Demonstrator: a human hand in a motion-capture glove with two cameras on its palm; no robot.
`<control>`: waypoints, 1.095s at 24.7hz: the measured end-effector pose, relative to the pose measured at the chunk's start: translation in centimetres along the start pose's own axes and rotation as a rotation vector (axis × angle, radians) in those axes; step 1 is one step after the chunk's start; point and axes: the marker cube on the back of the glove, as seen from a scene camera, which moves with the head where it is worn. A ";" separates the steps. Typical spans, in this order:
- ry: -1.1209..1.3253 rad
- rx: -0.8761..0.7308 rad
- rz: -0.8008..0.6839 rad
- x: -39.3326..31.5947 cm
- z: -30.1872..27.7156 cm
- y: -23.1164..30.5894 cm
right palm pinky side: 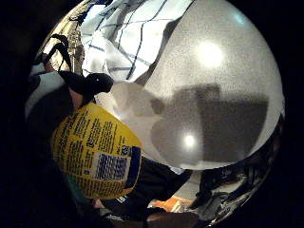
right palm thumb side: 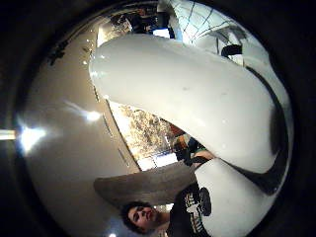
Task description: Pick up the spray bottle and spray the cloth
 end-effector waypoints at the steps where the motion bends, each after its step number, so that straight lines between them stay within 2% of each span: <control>1: 0.001 0.000 0.003 0.0 0.0 0.0; 5: 0.003 0.008 -0.001 -0.1 0.1 0.2; 8: -0.002 0.042 -0.060 -0.6 0.8 0.8; 14: -0.062 0.104 -0.375 -4.0 4.2 2.5; 21: -0.083 0.088 -0.750 -7.3 12.4 3.4; 27: -0.033 0.072 -0.884 -8.2 19.4 2.0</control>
